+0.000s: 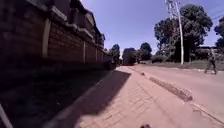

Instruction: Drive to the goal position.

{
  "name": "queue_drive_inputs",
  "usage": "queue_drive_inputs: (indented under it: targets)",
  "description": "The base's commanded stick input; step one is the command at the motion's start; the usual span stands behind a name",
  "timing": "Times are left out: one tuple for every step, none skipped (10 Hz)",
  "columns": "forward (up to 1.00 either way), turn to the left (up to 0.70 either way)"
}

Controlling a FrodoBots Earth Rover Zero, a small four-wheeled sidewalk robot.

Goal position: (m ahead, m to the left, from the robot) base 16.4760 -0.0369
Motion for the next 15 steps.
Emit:
queue_drive_inputs:
  targets:
    - [0.30,-0.75]
    - [0.30,-0.75]
    - [0.30,-0.43]
    - [0.30,-0.09]
    - [0.30,0.00]
    - [0.30,0.00]
    - [0.30,-0.18]
    - [0.30,-0.53]
    - [0.30,-0.75]
    - [0.30,-0.75]
    - [0.30,0.00]
    - [0.30,0.00]
    - [0.30,0.00]
    - [0.30,0.00]
    - [0.30,0.00]
